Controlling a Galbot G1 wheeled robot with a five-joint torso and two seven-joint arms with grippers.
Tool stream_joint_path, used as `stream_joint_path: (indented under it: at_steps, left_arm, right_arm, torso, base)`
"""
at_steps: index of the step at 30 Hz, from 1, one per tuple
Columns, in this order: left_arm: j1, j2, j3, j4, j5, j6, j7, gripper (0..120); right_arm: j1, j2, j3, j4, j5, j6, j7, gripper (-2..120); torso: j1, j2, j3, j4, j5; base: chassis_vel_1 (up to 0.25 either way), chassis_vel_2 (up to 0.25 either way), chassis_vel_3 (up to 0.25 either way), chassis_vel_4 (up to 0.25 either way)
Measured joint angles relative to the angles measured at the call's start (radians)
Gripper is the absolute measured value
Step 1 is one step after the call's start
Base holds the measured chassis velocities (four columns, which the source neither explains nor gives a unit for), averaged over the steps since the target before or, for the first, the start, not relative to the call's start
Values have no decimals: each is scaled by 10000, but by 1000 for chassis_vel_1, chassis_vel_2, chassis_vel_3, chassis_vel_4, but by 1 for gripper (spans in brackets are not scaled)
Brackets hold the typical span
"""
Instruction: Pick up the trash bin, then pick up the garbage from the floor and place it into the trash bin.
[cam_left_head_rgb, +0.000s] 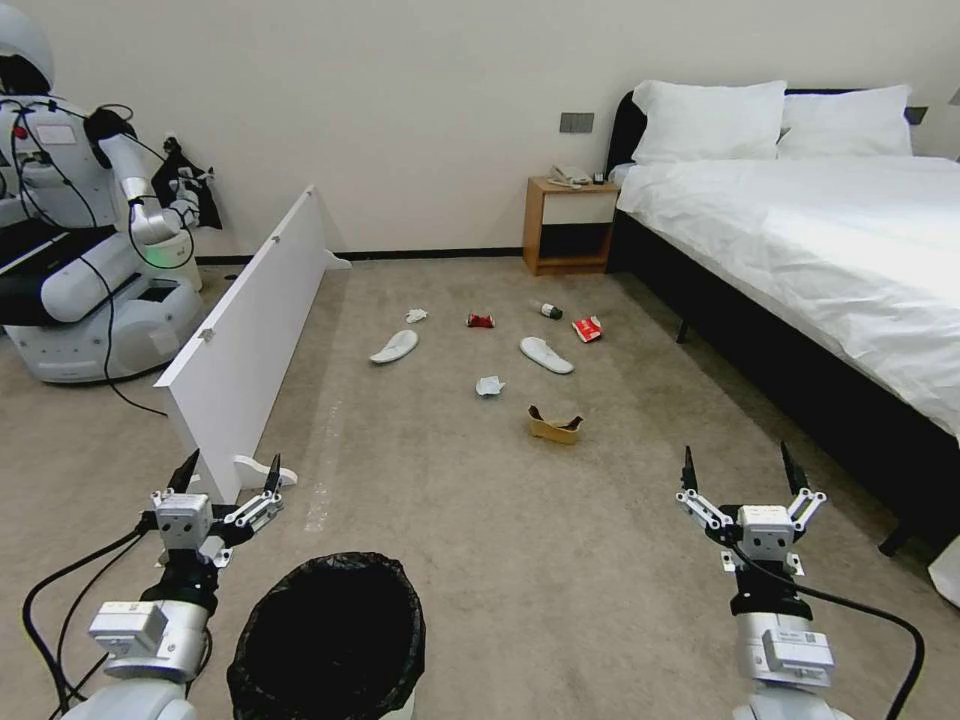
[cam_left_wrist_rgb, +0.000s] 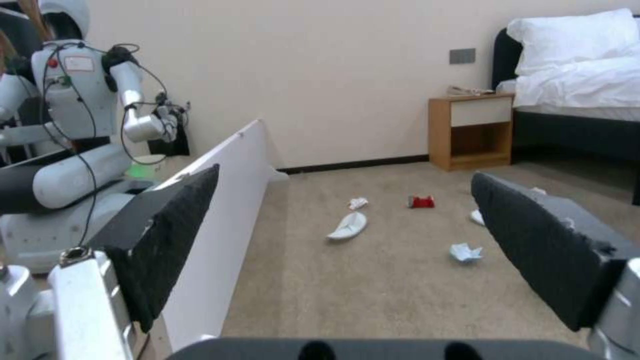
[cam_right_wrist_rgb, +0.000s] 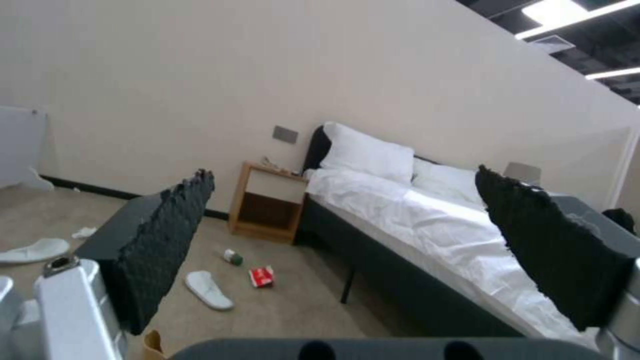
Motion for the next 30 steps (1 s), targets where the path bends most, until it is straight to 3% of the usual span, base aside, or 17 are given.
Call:
stream_joint_path:
  at_steps: [8,11,13,14,16,18,20,21,23,30]
  left_arm:
    - [208,46,-70,-153,-75,272,218,100]
    - [402,77,-143,-318,-287,711,380,100]
    - [626,140,-236,-472,-452,1310,504,100]
    - [626,140,-236,-472,-452,1310,504,100]
    - [945,244,-369,-625,-687,2056,606,100]
    - [1028,267,-409,-643,-720,2249,617,100]
    - [1317,331,-504,-655,-813,2992,617,100]
    - [1317,331,-504,-655,-813,2992,617,100]
    - [1542,348,-515,-630,-1036,3757,449,100]
    - [1646,286,-454,-330,-1426,4832,-85,100]
  right_arm:
    - [-140,6,29,110,-3,42,-72,100]
    - [-274,2,121,160,-35,132,-127,100]
    - [-383,17,280,214,-62,206,-151,100]
    - [-383,17,280,214,-62,206,-151,100]
    - [-564,46,485,266,-58,298,-155,100]
    - [-632,52,543,270,-57,335,-156,100]
    - [-847,67,671,284,-55,459,-156,100]
    - [-847,67,671,284,-55,459,-156,100]
    - [-969,75,741,271,-55,557,-157,100]
    - [-1023,100,752,103,-66,643,-155,100]
  torso:
    - [0,0,0,0,0]
    - [0,0,0,0,0]
    - [0,0,0,0,1]
    - [0,0,0,0,1]
    - [-1,0,0,0,1]
    - [0,0,0,-1,1]
    - [0,0,0,0,0]
    - [0,0,0,0,0]
    - [0,0,0,1,0]
    - [0,-1,0,0,0]
  base:
    - [0,0,0,0]
    - [0,0,0,0]
    - [0,0,0,0]
    - [0,0,0,0]
    - [0,0,0,0]
    - [0,0,0,0]
    - [0,0,0,0]
    - [0,0,0,0]
    - [0,0,0,0]
    - [0,0,0,0]
